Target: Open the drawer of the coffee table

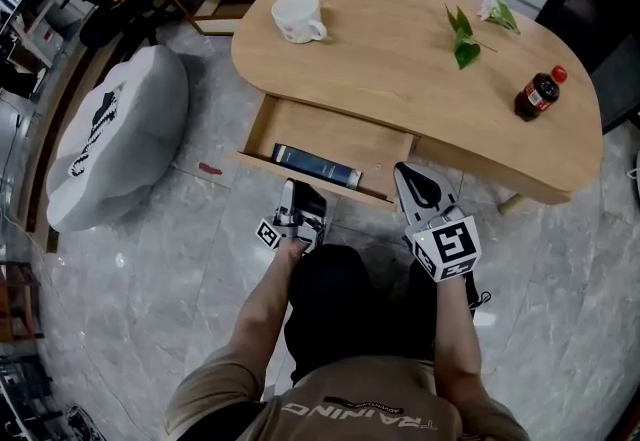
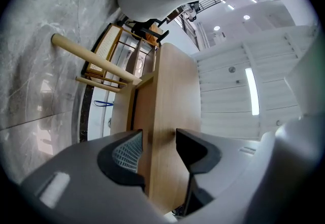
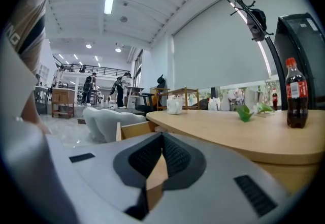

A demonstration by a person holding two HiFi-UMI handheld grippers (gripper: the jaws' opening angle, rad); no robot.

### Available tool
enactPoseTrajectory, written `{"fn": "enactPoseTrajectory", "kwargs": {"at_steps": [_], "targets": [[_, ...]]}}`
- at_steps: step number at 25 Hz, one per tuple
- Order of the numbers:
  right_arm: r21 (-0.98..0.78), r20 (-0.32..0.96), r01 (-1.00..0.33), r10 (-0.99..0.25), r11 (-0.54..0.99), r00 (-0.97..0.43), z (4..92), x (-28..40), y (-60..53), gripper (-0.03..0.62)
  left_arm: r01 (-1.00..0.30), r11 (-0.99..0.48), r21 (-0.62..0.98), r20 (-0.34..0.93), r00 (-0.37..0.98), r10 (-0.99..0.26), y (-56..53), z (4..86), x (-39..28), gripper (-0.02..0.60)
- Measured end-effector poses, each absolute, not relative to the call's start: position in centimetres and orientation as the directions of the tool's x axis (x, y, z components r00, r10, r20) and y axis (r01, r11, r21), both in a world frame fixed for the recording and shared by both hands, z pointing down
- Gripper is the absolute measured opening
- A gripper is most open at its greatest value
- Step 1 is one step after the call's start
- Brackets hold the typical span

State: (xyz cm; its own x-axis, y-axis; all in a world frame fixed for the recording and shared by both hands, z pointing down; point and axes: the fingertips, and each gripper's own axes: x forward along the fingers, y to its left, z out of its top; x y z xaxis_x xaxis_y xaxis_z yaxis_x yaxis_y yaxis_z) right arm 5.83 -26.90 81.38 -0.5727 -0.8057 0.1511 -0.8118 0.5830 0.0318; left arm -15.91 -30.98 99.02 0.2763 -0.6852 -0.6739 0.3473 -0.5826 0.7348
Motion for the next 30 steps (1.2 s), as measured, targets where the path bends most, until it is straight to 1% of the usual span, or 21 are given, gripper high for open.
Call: {"fn": "enactPoseTrajectory", "kwargs": {"at_steps": [5,11,12,14,15,16,20,24,26,28,30], "targets": [[0.027,0.159,-0.812,-0.804,0.583,-0.573,81.6,5.5,-27.1,0.005,0.279,-0.515,0.811,-0.584,0.329,-0.742,-30.2,101.3,-16.3,0.201],[0.020,0.156,-0.812,-0.804,0.583,-0.573,81.7,5.6,-27.3,0.005,0.143,-0.471,0.870,-0.476,0.489,-0.731,-29.2,101.8,-15.6,0.195],[0.020,0.156,-0.810,-0.802,0.586,-0.576,81.8,5.5,-27.3,0.005,0.112,-0.474,0.873,-0.458,0.520,-0.721,-28.9,101.7,-15.5,0.156],[0.021,0.157,-0.808,-0.800,0.589,-0.579,82.0,5.4,-27.1,0.005,0.027,-0.485,0.874,-0.411,0.575,-0.708,-28.2,101.2,-15.3,0.040],[0.019,0.157,-0.808,-0.800,0.589,-0.579,82.0,5.3,-27.0,0.005,-0.030,-0.494,0.869,-0.381,0.598,-0.706,-27.8,100.8,-15.3,0.009],[0.016,0.155,-0.809,-0.801,0.588,-0.579,82.0,5.3,-26.9,0.005,-0.098,-0.507,0.857,-0.345,0.621,-0.704,-27.5,100.2,-15.4,0.006],[0.011,0.148,-0.808,-0.800,0.589,-0.582,81.8,5.0,-26.9,0.005,-0.390,-0.549,0.740,-0.164,0.686,-0.709,-27.1,96.4,-15.7,0.006],[0.046,0.147,-0.820,-0.815,0.571,-0.560,81.3,4.9,-27.1,0.005,-0.601,-0.565,0.565,-0.068,0.649,-0.758,-27.1,90.5,-16.1,0.006],[0.054,0.142,-0.826,-0.823,0.561,-0.549,80.9,4.9,-27.3,0.005,-0.700,-0.571,0.428,-0.009,0.629,-0.777,-27.2,88.0,-16.0,0.006],[0.059,0.138,-0.831,-0.829,0.553,-0.542,80.5,5.0,-27.4,0.005,-0.785,-0.565,0.256,0.078,0.599,-0.797,-27.4,85.9,-15.4,0.006],[0.059,0.133,-0.833,-0.832,0.550,-0.539,80.1,5.1,-27.5,0.005,-0.820,-0.562,0.112,0.144,0.573,-0.807,-27.7,84.1,-14.2,0.006]]}}
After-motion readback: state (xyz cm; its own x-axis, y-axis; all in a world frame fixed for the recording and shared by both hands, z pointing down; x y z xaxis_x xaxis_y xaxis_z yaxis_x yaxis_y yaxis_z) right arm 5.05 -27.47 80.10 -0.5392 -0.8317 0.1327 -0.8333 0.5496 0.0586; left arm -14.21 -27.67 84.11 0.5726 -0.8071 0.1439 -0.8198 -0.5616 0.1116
